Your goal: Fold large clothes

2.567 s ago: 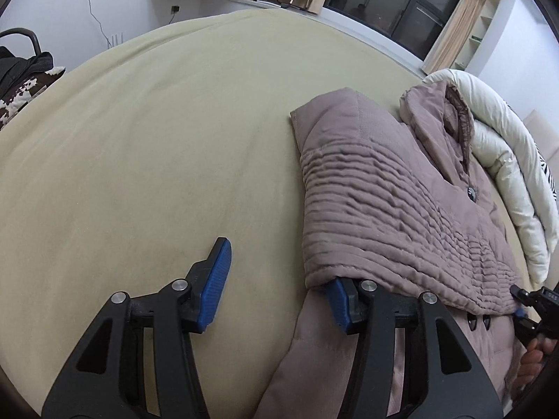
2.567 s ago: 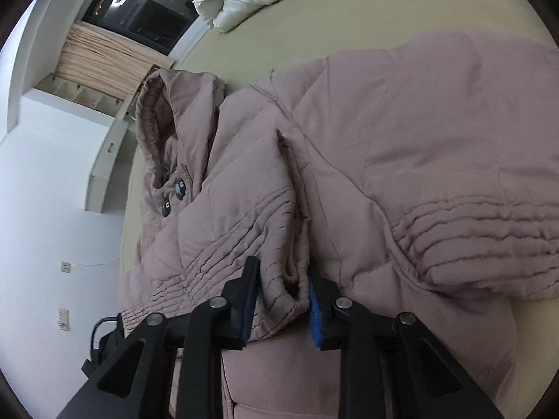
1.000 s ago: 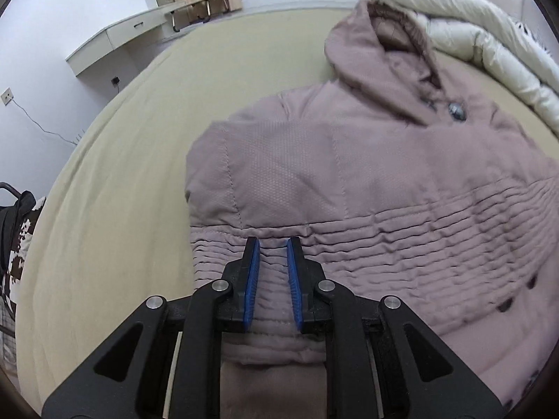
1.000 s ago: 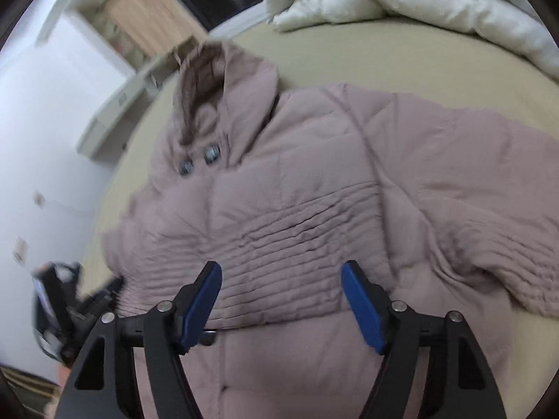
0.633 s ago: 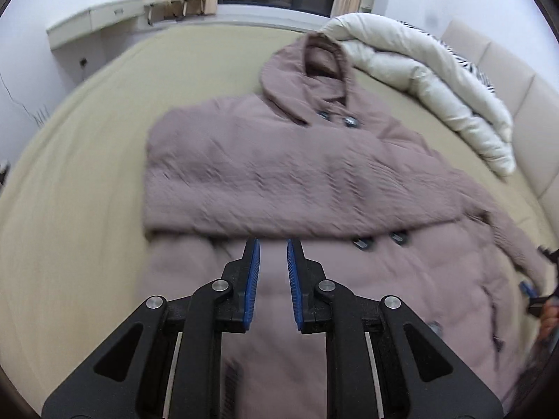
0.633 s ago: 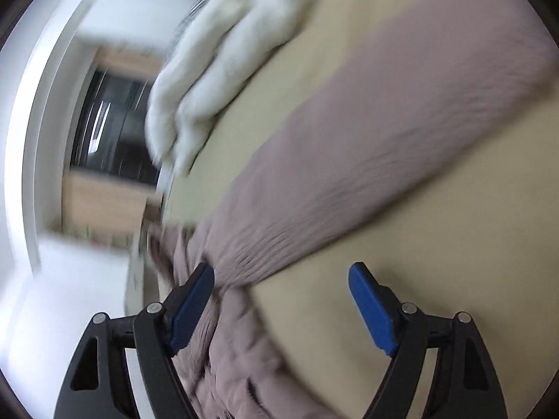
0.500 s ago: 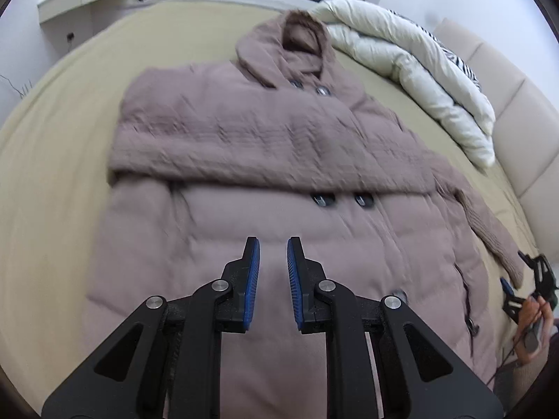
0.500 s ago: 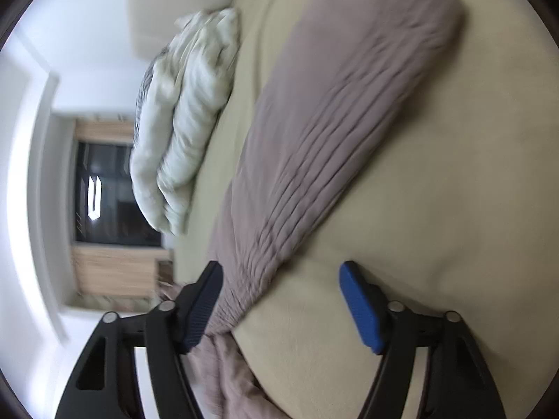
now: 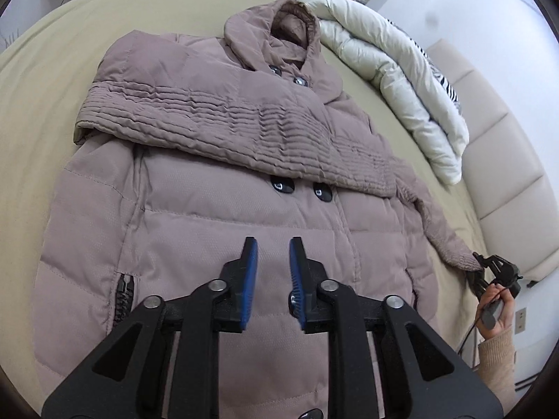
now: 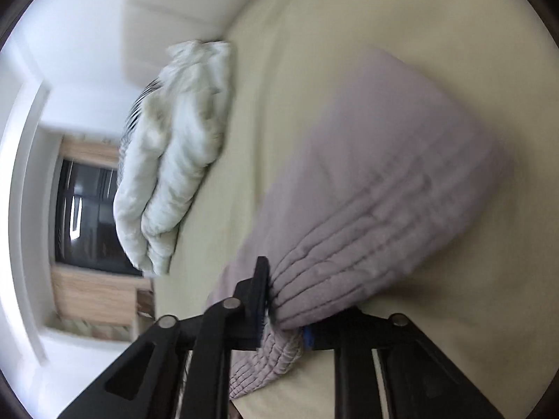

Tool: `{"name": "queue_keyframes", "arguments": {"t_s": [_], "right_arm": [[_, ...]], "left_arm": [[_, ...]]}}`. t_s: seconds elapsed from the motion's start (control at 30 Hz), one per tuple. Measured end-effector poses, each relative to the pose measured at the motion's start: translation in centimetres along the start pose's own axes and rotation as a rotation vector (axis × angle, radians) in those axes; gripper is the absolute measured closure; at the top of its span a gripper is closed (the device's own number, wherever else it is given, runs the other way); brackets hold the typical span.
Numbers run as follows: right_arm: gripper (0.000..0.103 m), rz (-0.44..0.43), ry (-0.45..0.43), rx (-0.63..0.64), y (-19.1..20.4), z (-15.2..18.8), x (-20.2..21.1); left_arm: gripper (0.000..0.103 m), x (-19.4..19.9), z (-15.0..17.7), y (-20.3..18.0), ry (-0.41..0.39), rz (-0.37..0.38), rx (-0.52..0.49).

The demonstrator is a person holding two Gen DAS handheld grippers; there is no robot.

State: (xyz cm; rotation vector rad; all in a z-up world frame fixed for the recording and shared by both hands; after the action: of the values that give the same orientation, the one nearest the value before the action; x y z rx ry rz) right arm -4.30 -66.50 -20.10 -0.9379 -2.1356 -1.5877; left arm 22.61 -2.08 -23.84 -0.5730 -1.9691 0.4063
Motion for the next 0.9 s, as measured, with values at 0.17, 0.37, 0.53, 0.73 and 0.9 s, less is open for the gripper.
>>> {"name": "queue_keyframes", "arguments": {"t_s": [0.17,0.37,0.53,0.73,0.9], "right_arm": [[0.088,-0.030,0.032,0.581,15.9,8.5,-0.6],[0.088,-0.073,0.138,1.173,26.8,29.1,-4.1],[0.088,-0.032,0.267,1.436,25.7,42.8,-8.9],[0.083,-0.010,0.245,1.555,22.4,47.8,-9.6],[0.083,-0.044,0.250,1.582,22.3,48.0,-9.0]], "left_arm": [[0.041,1.5,-1.9,2.1,-0.067,0.050,0.109],[0.041,3.2,-4.1,4.4,-0.100,0.109,0.203],[0.041,3.2,-5.6,5.5,-0.079,0.188,0.273],[0.036,1.2,-7.0,5.8,-0.036,0.240,0.349],[0.034,-0.7,-9.7,4.3,-0.030,0.275,0.369]]}}
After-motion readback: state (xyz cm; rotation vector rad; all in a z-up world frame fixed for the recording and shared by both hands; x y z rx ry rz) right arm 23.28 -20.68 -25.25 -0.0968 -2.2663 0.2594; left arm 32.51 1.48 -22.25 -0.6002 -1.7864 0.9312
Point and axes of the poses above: each gripper's, at about its wrist camera, not at the fingertips, and x roughly against the way its jaws point, y to its left, z to its underside, the point moved 8 cm from there along -x, roughly the way its jaws point, and after that the axes turned 2 degrees about z, right-handed, at the moved point
